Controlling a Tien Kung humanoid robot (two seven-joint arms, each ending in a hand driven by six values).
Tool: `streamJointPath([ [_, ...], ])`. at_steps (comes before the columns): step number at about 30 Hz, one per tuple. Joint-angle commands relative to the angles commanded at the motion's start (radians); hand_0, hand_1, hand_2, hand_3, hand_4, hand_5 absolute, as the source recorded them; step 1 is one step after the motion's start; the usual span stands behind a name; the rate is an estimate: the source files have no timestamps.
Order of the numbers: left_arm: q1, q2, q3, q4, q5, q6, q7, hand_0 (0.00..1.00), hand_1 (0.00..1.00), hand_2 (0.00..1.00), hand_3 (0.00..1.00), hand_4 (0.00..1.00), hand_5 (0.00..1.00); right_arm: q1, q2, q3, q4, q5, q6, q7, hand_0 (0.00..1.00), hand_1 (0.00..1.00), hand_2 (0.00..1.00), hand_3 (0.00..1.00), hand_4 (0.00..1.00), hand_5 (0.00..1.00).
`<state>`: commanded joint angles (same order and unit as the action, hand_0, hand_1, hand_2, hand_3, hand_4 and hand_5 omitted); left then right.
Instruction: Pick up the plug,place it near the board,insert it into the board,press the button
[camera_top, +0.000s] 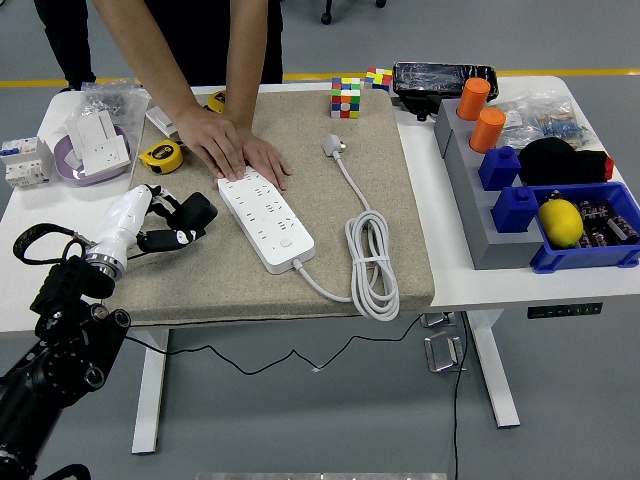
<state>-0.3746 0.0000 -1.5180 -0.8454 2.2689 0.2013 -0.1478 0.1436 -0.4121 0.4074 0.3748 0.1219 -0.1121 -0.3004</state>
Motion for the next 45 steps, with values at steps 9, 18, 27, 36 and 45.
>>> streamJointPath([
  [9,0.017,0.009,0.075,-0.119,0.0,0.006,-0.001,0.551,0.516,0.34,0.368,0.491,0.175,-0.006,-0.002,-0.01,-0.001,0.002,0.001,-0.001,0.808,0.774,0.759,0.783,0.998,0.973],
  [18,-0.001,0.019,0.157,-0.145,0.0,0.006,-0.003,0.547,0.517,0.339,0.364,0.492,0.174,-0.004,-0.004,-0.016,0.0,0.003,0.0,-0.003,0.807,0.774,0.758,0.783,0.998,0.972],
  [27,-0.031,0.012,0.217,-0.116,0.0,0.007,-0.007,0.543,0.515,0.334,0.36,0.495,0.174,-0.004,-0.003,-0.022,0.001,0.003,0.0,-0.004,0.807,0.774,0.758,0.783,0.998,0.969],
  [36,-0.091,0.003,0.241,0.004,0.0,0.035,-0.021,0.532,0.512,0.331,0.359,0.496,0.174,0.003,-0.004,-0.025,0.002,0.004,-0.001,-0.004,0.807,0.774,0.758,0.783,0.998,0.969],
  [45,-0.107,0.005,0.232,0.051,0.0,0.035,-0.024,0.53,0.513,0.332,0.359,0.493,0.17,0.001,-0.003,-0.027,0.001,0.008,0.0,-0.005,0.807,0.774,0.758,0.783,0.998,0.968],
])
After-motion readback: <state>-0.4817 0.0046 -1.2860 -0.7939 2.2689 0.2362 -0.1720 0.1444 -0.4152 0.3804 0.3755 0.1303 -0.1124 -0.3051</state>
